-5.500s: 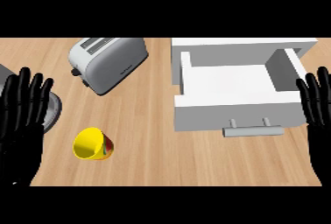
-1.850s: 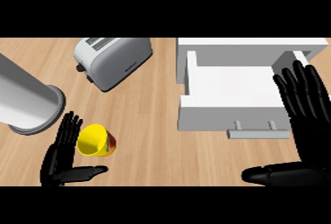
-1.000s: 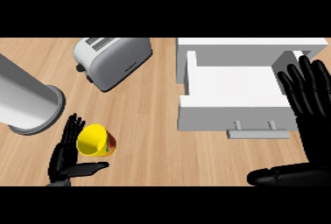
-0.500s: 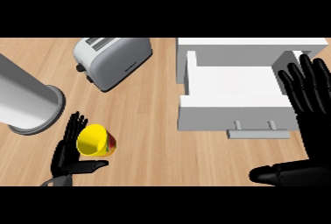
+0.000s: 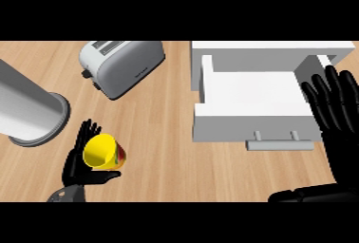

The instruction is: Pick up the cup, place it into the drawer and close the drawer

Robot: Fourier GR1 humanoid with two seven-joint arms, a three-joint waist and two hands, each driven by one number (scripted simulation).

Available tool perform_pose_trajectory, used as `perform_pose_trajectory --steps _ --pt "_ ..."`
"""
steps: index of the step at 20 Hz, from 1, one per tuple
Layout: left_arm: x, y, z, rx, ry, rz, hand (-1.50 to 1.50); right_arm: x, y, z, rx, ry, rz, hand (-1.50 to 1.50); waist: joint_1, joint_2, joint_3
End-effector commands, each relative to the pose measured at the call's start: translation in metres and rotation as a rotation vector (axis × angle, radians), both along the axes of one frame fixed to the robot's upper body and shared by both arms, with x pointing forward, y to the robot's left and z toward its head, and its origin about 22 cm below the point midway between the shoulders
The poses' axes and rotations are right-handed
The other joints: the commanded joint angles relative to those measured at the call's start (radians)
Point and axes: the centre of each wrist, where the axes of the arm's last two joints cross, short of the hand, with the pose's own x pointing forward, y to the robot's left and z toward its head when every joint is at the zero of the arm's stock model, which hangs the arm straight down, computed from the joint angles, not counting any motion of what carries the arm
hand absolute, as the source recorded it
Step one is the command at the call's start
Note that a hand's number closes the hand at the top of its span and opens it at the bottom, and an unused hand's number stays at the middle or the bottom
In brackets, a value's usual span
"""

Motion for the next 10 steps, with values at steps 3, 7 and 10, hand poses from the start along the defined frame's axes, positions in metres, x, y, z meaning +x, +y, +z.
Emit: perform_pose_trajectory --steps 3,7,10 --pt "-0.008 0.000 -0.007 -0.096 -0.002 -0.067 -1.50 -0.008 0.020 0.005 0.006 0.008 -0.004 -1.50 0.002 0.000 0.000" --pt "0.012 -0.025 -0.005 -0.158 -0.044 -0.116 1.50 0.001 -0.001 -0.005 -0.006 0.011 0.006 -1.50 -0.002 0.001 0.000" --pt "0.019 -0.016 -0.002 -0.151 -0.082 -0.135 1.50 -0.016 0.003 0.006 -0.011 0.009 0.010 -1.50 -0.008 0.001 -0.001"
